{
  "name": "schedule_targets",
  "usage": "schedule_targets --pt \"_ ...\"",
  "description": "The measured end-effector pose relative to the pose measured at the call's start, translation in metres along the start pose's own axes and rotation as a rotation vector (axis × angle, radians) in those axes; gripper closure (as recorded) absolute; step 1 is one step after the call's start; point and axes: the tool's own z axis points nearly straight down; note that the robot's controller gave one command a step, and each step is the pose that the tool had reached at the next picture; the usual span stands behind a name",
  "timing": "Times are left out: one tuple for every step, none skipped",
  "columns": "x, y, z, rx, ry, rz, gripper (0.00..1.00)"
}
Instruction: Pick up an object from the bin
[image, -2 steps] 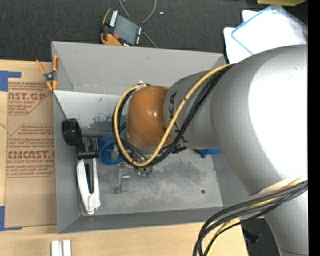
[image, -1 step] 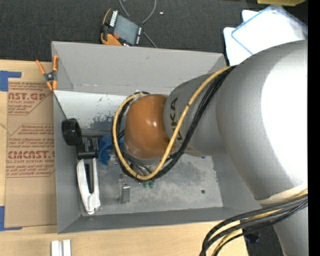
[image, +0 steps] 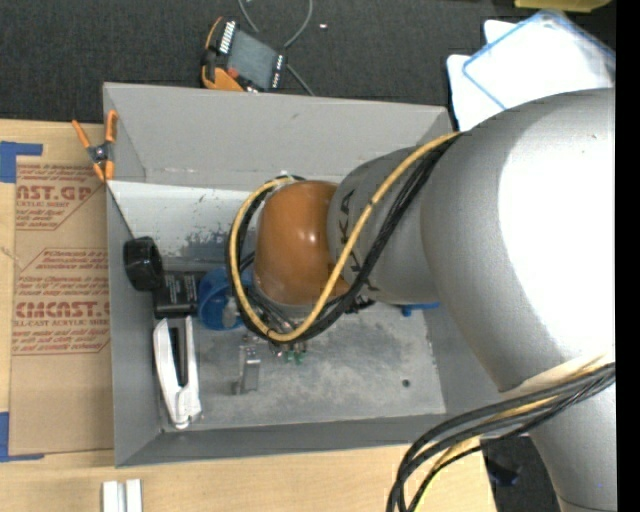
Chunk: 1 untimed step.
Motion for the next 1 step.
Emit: schedule_targets --pt "0.0496 -0.0226 0.0023 -0.001 -0.002 -0.372 0.00"
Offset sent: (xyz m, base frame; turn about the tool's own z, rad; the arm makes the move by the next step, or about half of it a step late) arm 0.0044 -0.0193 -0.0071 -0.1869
